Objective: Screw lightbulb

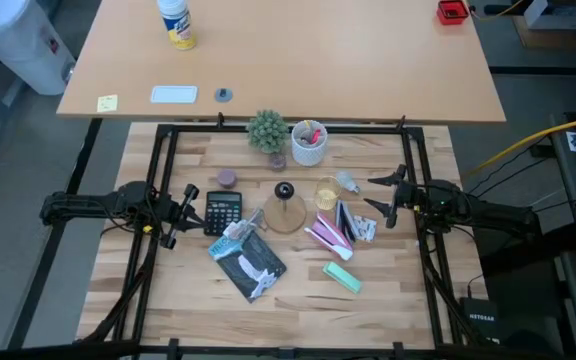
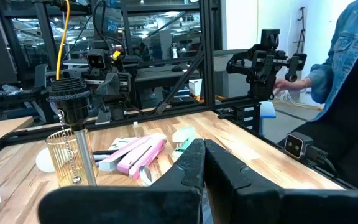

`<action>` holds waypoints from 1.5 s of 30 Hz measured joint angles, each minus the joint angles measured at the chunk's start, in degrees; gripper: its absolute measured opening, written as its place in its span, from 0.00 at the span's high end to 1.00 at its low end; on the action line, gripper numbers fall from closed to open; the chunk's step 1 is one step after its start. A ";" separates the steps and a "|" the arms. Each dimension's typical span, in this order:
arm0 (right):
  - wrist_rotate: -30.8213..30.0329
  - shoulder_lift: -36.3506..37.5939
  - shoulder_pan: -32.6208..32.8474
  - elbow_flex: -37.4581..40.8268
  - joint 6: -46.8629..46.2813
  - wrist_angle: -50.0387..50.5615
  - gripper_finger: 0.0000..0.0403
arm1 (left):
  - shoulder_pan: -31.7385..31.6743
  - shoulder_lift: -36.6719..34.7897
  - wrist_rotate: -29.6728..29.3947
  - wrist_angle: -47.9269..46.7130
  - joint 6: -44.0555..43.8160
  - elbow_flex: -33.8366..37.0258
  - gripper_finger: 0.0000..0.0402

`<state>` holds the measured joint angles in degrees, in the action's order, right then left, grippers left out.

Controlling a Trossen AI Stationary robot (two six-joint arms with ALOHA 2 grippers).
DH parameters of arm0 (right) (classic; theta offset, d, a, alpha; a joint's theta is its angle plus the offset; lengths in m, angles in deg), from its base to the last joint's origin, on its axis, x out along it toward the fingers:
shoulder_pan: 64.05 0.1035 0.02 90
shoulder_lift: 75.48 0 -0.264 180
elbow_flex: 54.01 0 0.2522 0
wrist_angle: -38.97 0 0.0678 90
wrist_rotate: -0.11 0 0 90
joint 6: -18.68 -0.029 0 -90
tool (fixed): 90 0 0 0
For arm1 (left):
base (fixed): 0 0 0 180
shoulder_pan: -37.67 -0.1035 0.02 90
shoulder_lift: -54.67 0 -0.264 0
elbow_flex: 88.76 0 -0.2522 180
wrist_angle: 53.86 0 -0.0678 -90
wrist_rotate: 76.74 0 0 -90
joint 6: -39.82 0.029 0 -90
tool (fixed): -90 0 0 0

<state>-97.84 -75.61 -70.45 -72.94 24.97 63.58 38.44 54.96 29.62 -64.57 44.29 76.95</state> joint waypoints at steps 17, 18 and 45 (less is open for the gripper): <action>-0.13 0.01 0.00 -0.02 1.73 0.00 0.29 | 0.00 0.00 0.01 4.49 0.01 0.00 1.00; -0.15 -0.01 0.00 0.00 2.30 0.00 0.29 | 0.00 0.00 0.02 5.97 0.02 0.01 1.00; -0.46 0.01 0.00 -0.02 3.01 -0.28 0.29 | -0.01 -0.02 -2.94 53.18 3.65 0.01 1.00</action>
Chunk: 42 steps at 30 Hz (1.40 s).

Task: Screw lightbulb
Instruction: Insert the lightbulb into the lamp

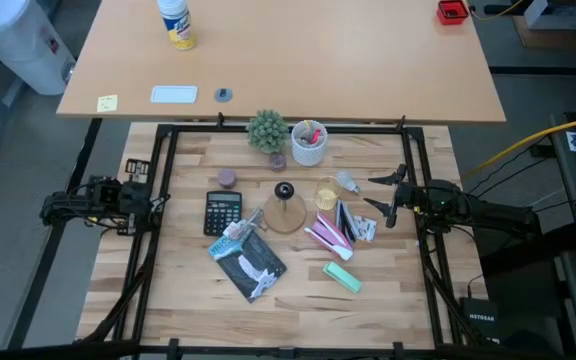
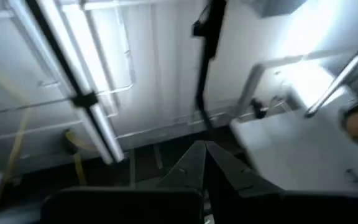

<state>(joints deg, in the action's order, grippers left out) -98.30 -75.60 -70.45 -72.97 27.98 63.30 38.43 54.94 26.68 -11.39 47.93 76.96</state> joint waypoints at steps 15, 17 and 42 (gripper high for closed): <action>0.01 0.00 0.00 0.01 0.02 -0.07 0.29 | 0.01 18.09 -19.31 6.99 -9.69 -3.83 1.00; 0.02 -0.02 0.00 0.00 0.02 -0.07 0.29 | 0.00 24.03 -21.09 7.03 -9.63 -6.98 1.00; 0.04 -0.01 0.00 0.00 0.02 -0.11 0.29 | -12.49 72.35 -28.16 -16.62 -11.04 -48.70 1.00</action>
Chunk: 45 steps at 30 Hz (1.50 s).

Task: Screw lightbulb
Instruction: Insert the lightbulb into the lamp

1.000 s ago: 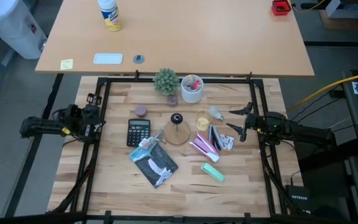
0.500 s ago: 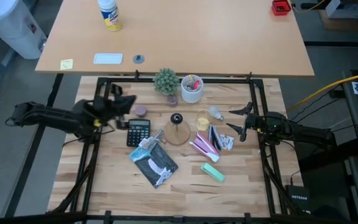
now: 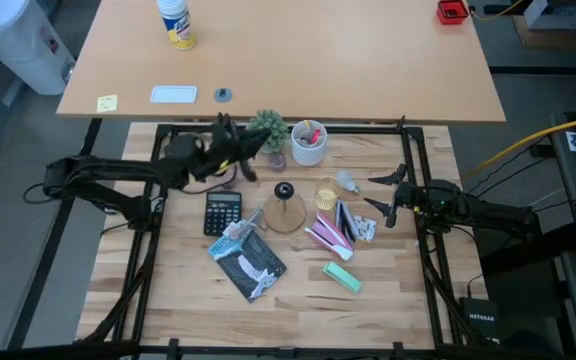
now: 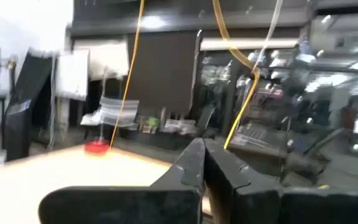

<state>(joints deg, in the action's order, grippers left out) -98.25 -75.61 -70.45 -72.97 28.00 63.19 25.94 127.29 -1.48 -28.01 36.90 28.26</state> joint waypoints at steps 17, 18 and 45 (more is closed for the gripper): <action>0.50 0.01 0.00 0.00 -0.12 0.02 0.29 | -13.90 15.60 25.69 -13.22 -9.03 -4.04 1.00; 0.67 -0.02 0.00 0.01 -0.13 0.04 0.29 | -13.79 16.56 25.97 -13.80 -8.58 -4.04 1.00; 4.03 -0.02 0.00 0.00 -0.07 0.07 0.29 | -12.46 23.76 24.14 -27.00 -1.78 -4.04 1.00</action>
<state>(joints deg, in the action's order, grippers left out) -94.22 -75.62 -70.45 -72.96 27.93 63.26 13.48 151.05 22.66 -55.01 35.12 24.22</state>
